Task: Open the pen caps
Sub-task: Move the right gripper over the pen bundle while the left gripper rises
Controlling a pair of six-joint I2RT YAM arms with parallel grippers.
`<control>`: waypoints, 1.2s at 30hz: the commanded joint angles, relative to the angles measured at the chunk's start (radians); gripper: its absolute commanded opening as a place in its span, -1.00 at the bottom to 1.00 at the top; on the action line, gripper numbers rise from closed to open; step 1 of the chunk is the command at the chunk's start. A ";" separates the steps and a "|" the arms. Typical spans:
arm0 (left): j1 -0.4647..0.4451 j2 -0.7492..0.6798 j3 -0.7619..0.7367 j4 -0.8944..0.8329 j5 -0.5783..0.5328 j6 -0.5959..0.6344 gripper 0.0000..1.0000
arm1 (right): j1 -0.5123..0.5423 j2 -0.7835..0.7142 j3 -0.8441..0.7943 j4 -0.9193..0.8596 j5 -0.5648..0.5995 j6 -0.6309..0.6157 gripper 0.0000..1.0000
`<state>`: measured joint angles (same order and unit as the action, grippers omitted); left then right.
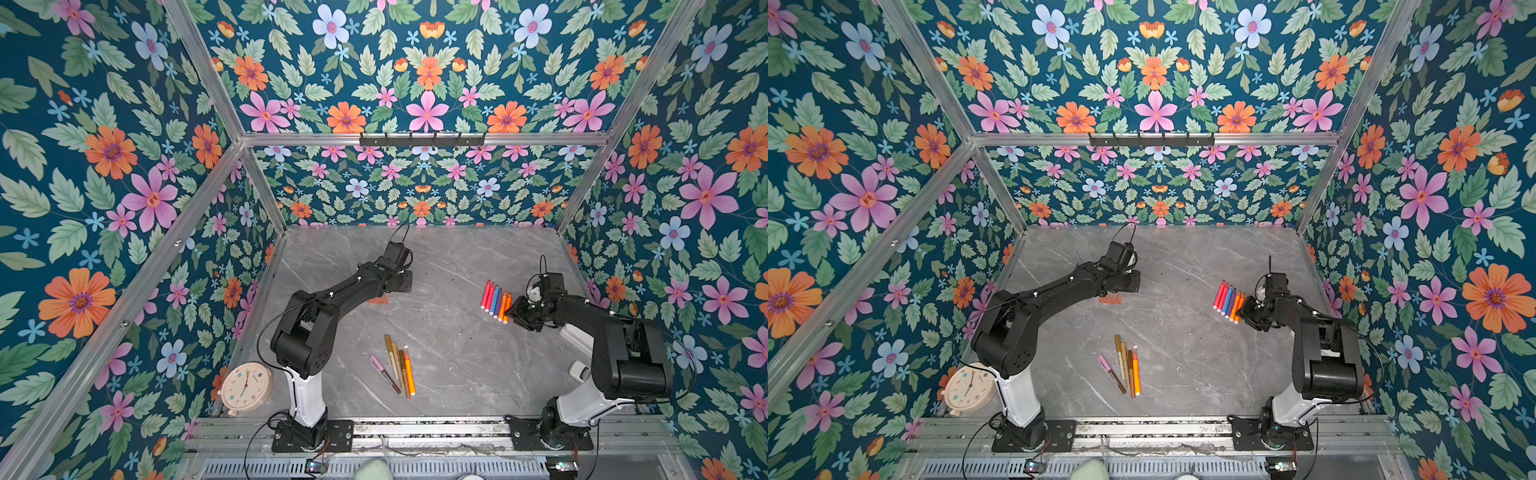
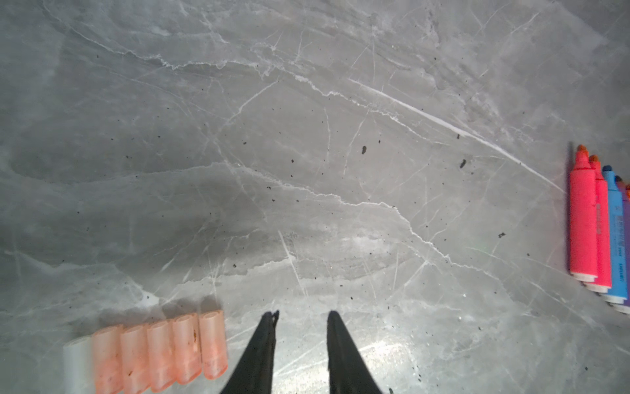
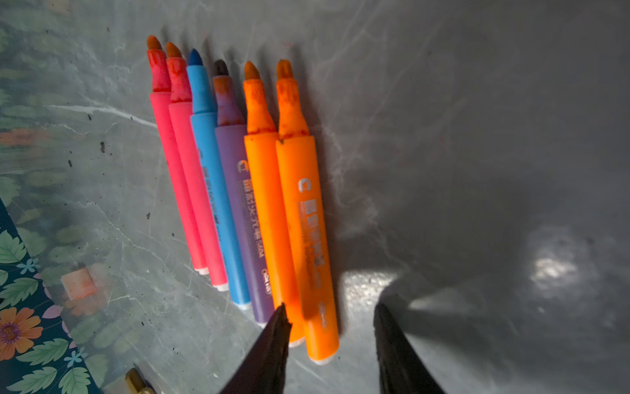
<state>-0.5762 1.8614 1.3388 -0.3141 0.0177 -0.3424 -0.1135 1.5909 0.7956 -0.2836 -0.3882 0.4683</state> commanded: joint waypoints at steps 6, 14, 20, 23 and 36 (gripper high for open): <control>0.001 -0.020 -0.010 0.011 0.005 -0.003 -0.41 | 0.002 -0.003 0.033 -0.003 0.014 0.003 0.10; 0.001 -0.129 -0.120 0.107 0.016 -0.015 -0.43 | 0.032 -0.031 0.048 -0.021 0.019 -0.006 0.17; 0.003 -0.347 -0.281 0.272 0.026 -0.080 -0.44 | 0.392 -0.197 0.073 -0.137 0.243 0.010 0.13; 0.003 -0.427 -0.287 0.272 0.022 -0.107 -0.43 | 0.657 -0.220 0.100 -0.151 0.335 0.050 0.13; 0.001 -0.772 -0.359 0.130 -0.047 -0.211 -0.25 | 1.088 -0.075 0.122 -0.034 0.252 0.149 0.10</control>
<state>-0.5755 1.1213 1.0225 -0.1310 -0.0029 -0.5068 0.9352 1.5032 0.9012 -0.3302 -0.0978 0.5961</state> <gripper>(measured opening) 0.374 0.549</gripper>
